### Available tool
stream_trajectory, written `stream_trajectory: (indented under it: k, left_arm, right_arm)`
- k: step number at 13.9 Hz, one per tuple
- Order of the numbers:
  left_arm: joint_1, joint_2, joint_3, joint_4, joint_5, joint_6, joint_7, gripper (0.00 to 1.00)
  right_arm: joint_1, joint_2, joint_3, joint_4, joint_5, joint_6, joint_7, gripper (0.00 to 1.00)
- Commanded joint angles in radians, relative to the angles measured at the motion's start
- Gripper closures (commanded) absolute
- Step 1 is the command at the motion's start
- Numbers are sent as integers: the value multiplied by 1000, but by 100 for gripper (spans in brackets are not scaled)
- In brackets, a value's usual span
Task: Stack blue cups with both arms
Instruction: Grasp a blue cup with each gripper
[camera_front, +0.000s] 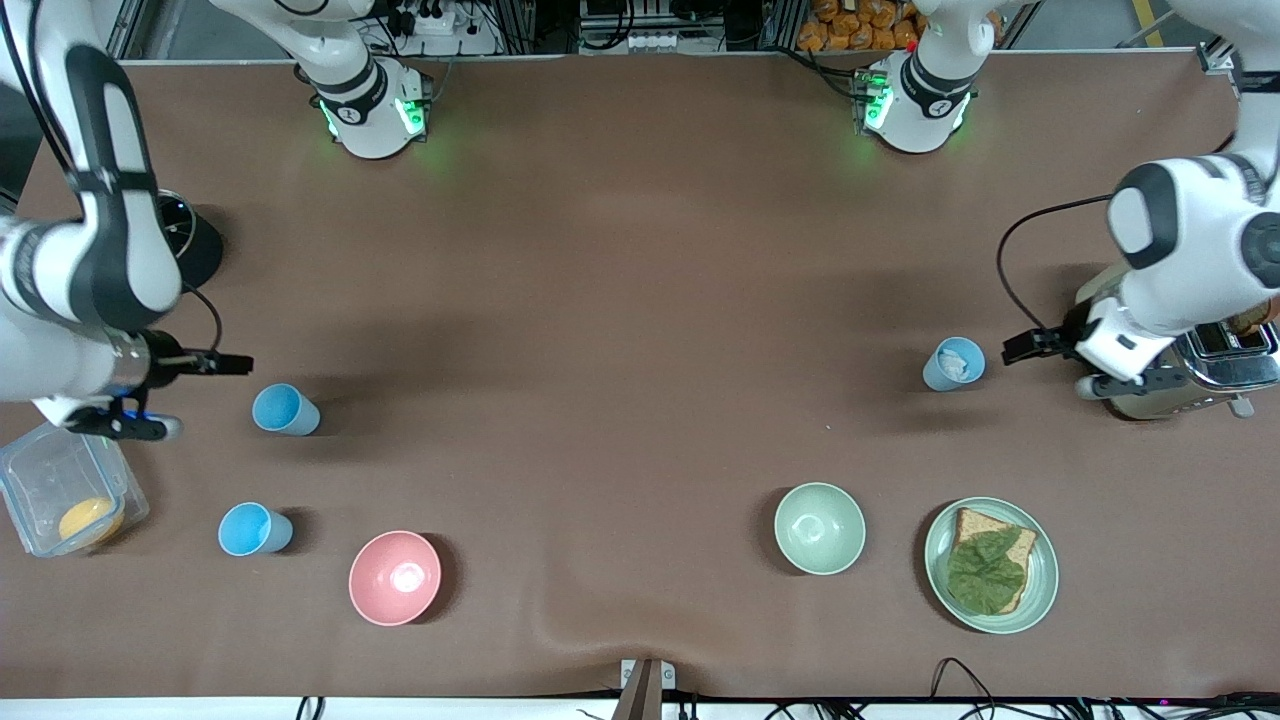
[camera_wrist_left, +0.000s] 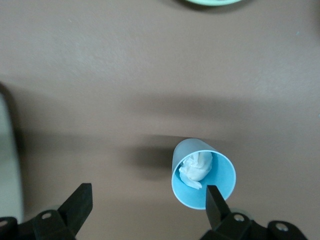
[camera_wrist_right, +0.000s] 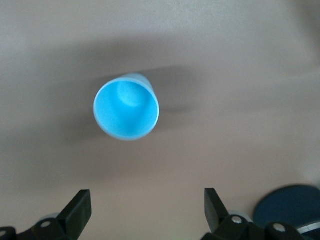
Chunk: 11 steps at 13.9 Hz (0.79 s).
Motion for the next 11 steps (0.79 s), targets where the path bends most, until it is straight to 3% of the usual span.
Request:
stream_trajectory:
  k: [1,7,8,9,11]
  left_arm:
    - [2,17,-12,-28,-12,48,10,2]
    - [2,125,-24,-30,-12,139,7,25]
    - [-4,132,-26,-30,-12,140,2,33]
    - [-13,137,-26,-28,-12,140,-7,48]
    - [-24,148,-26,-28,-14,142,-19,62]
  right_arm:
    - [-10,54,9,21,-11,64,1,0]
    - [-7,136,9,21,-10,147,0,0]
    - [1,148,9,21,-11,150,0,0]
    - [1,154,9,21,-11,150,0,0]
    - [0,171,9,21,-13,152,-1,0]
